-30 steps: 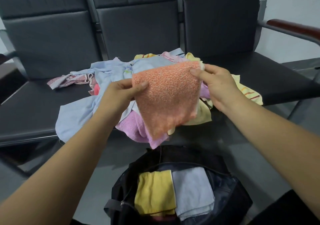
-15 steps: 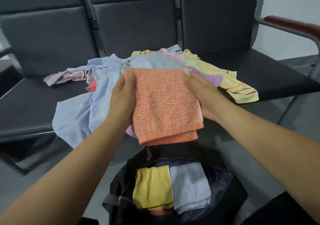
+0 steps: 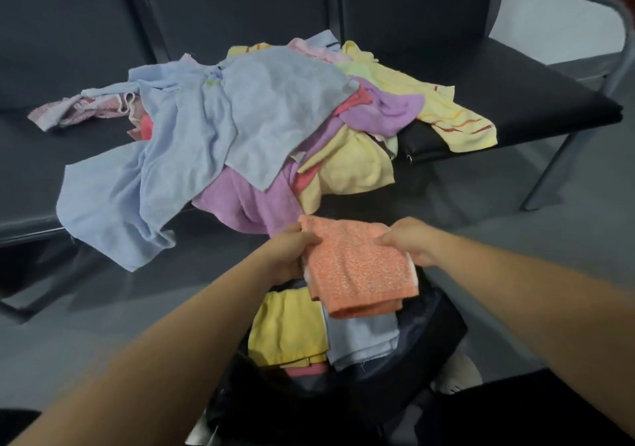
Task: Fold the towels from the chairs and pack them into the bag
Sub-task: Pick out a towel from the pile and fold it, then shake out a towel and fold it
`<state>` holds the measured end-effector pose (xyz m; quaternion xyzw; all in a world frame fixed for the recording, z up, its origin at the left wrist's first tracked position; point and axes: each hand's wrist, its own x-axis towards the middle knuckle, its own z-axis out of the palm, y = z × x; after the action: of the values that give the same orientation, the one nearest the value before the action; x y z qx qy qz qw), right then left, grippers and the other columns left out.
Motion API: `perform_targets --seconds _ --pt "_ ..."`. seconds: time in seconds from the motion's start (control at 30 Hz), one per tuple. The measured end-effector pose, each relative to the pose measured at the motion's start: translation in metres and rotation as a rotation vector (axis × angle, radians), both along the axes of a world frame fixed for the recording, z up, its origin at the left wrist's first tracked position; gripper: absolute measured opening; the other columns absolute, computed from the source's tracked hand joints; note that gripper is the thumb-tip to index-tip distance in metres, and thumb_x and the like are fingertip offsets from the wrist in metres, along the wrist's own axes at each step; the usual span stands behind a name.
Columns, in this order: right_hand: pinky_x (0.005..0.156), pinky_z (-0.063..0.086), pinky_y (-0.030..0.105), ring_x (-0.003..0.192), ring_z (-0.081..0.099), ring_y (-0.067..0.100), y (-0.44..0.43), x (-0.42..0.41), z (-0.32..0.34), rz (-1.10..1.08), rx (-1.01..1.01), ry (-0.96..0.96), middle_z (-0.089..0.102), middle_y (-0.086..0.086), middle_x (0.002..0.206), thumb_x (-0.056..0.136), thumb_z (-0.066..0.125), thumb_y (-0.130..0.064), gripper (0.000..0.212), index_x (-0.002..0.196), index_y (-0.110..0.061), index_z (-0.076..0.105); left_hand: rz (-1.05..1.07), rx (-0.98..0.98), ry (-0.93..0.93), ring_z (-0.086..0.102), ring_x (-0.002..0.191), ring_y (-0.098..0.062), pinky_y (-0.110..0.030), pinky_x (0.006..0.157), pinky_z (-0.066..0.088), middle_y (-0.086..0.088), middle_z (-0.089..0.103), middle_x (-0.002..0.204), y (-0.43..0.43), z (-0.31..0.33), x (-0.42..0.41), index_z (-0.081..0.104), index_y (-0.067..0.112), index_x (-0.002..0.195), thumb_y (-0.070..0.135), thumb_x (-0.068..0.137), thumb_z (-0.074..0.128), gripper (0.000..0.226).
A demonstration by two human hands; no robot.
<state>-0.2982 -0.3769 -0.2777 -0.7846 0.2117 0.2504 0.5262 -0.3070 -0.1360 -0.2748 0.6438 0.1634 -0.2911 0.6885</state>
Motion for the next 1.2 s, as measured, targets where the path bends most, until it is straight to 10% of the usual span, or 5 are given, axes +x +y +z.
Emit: perform_targets --seconds 0.43,0.67,0.97,1.1,1.2 --pt "0.094 0.059 0.045 0.102 0.072 0.032 -0.001 -0.014 -0.192 0.133 -0.157 0.289 0.072 0.017 0.113 0.083 0.083 -0.016 0.039 0.115 0.000 0.067 -0.013 0.118 0.294 0.062 0.089 -0.024 -0.039 0.081 0.053 -0.012 0.065 0.104 -0.002 -0.174 0.005 0.058 0.012 0.127 0.005 0.100 0.050 0.029" --pt "0.081 0.043 0.028 0.106 0.063 0.028 0.000 -0.009 -0.210 0.061 -0.323 0.043 0.065 0.014 0.126 0.094 0.069 -0.013 0.050 0.140 -0.004 0.050 0.018 0.269 0.313 0.059 0.068 -0.017 -0.034 0.060 0.053 -0.009 0.060 0.084 -0.009 -0.227 -0.028 0.045 -0.001 0.131 0.020 0.079 0.075 0.064" --pt "0.059 0.042 0.026 0.081 0.061 0.026 -0.001 -0.024 -0.184 0.249 -0.527 0.202 0.063 0.011 0.090 0.092 0.065 -0.011 0.011 0.093 -0.001 0.061 -0.391 0.681 0.097 0.066 0.097 -0.027 -0.036 0.083 0.054 -0.015 0.070 0.112 -0.008 -0.205 -0.034 0.053 0.000 0.118 0.030 0.096 0.060 0.038" --pt "0.048 0.033 0.025 0.067 0.054 0.021 0.002 0.003 -0.130 0.356 -0.585 0.112 0.054 0.006 0.075 0.091 0.062 -0.013 0.027 0.068 -0.009 0.048 -0.554 0.858 -0.046 0.063 0.114 -0.034 -0.033 0.085 0.045 -0.021 0.068 0.122 -0.007 -0.148 -0.020 0.058 -0.005 0.123 0.034 0.105 0.047 0.044" --pt "0.062 0.043 0.026 0.073 0.062 0.028 0.016 0.032 -0.076 0.339 -0.527 -0.020 0.063 0.013 0.076 0.087 0.065 -0.017 0.017 0.076 -0.004 0.064 -0.513 0.712 -0.165 0.071 0.086 -0.030 -0.035 0.076 0.053 -0.018 0.074 0.096 -0.004 -0.092 0.008 0.071 -0.003 0.099 0.022 0.099 0.060 0.027"
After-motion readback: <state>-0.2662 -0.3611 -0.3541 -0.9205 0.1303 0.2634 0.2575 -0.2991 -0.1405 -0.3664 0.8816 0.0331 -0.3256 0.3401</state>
